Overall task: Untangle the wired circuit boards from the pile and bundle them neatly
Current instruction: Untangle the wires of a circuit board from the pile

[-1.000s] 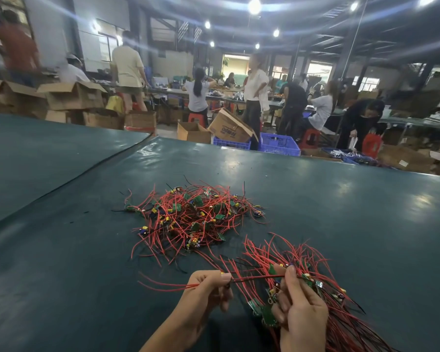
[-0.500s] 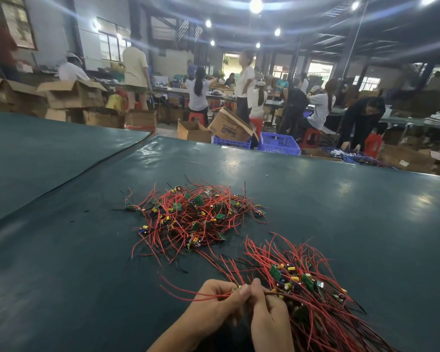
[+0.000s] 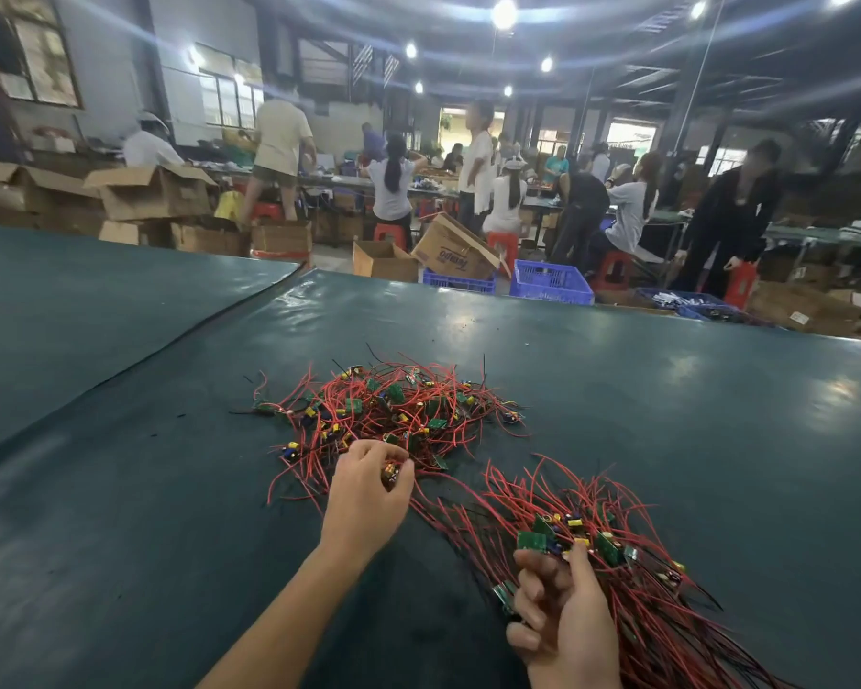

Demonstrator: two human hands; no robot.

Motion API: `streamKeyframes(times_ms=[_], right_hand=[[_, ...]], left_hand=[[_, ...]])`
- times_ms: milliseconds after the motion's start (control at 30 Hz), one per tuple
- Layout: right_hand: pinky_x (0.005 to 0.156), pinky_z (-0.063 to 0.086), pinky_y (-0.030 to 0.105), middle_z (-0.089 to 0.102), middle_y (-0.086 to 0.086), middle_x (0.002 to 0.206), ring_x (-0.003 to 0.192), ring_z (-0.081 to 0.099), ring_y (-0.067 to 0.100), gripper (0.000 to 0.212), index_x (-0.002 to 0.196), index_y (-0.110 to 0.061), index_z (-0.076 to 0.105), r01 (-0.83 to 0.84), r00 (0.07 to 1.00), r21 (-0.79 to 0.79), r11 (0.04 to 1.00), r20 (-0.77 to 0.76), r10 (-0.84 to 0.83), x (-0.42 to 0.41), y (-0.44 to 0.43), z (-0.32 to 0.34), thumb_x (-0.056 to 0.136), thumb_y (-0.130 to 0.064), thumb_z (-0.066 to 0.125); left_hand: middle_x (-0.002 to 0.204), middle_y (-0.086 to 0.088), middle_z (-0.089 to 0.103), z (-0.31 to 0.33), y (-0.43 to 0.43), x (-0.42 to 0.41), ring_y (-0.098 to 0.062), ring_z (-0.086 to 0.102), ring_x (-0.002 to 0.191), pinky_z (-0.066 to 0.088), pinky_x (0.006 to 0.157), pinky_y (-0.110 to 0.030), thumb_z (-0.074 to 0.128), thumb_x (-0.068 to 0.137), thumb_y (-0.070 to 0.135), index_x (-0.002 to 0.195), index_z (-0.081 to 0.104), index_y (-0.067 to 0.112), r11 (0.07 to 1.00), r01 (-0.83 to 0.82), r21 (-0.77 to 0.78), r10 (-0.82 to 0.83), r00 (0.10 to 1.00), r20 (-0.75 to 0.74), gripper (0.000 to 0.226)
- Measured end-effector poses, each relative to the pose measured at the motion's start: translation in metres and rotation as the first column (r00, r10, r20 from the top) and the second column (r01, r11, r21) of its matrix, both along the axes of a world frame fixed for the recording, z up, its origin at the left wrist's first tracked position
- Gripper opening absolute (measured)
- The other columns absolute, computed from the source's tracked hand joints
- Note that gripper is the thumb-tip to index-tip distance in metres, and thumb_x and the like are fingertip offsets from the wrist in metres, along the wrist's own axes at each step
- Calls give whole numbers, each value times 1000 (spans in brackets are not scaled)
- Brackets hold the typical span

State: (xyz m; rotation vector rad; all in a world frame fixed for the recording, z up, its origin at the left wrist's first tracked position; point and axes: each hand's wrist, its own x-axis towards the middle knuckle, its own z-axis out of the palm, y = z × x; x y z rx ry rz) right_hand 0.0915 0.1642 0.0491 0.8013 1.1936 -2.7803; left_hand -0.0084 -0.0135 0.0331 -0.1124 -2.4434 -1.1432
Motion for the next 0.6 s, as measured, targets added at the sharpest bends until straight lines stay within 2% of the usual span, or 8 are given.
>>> streamKeyframes(times_ms=[100, 200, 267, 333, 433, 600], right_hand=[[31, 19, 14, 39, 1, 42, 27, 26, 9, 82, 57, 1, 70, -14, 1000, 21, 1000, -24, 14, 0, 0, -2, 96, -59, 31], [32, 20, 15, 40, 1, 43, 30, 25, 9, 78, 61, 0, 72, -16, 999, 95, 995, -46, 20, 0, -2, -3, 95, -58, 32], [32, 20, 16, 41, 2, 44, 30, 25, 9, 75, 64, 1, 72, -22, 999, 123, 992, -44, 28, 0, -4, -4, 96, -56, 33], [32, 21, 16, 43, 3, 45, 30, 26, 10, 74, 67, 2, 71, -22, 999, 132, 991, -46, 29, -1, -5, -3, 97, -54, 33], [31, 21, 17, 43, 3, 45, 30, 26, 10, 72, 69, 2, 71, -17, 999, 149, 989, -46, 24, -2, -4, -2, 98, -52, 33], [32, 20, 18, 43, 3, 46, 31, 26, 11, 70, 77, 4, 69, -16, 999, 165, 986, -46, 24, -2, -4, -2, 98, -52, 33]], left_hand=[[128, -2, 49, -11, 0, -7, -21, 46, 115, 35, 97, -30, 61, 90, 24, 118, 62, 16, 987, -55, -152, 52, 998, -22, 29], [144, -4, 41, -17, 2, -11, -26, 40, 130, 37, 105, -37, 52, 94, 28, 140, 44, 18, 961, -28, -275, 59, 993, 106, 48], [150, -5, 34, -19, 3, -14, -28, 32, 136, 33, 108, -40, 47, 96, 30, 147, 32, 19, 935, -14, -355, 86, 979, 185, 54], [149, -8, 34, -17, 4, -18, -29, 31, 134, 33, 108, -39, 44, 97, 29, 146, 31, 19, 919, -12, -394, 96, 976, 195, 52], [136, -8, 42, -12, 1, -24, -26, 39, 122, 38, 102, -33, 46, 97, 27, 141, 37, 16, 917, -7, -398, 87, 980, 181, 46], [128, -8, 43, -10, -6, -28, -24, 46, 118, 43, 98, -31, 52, 95, 36, 140, 40, 15, 927, 16, -375, 61, 979, 192, 51]])
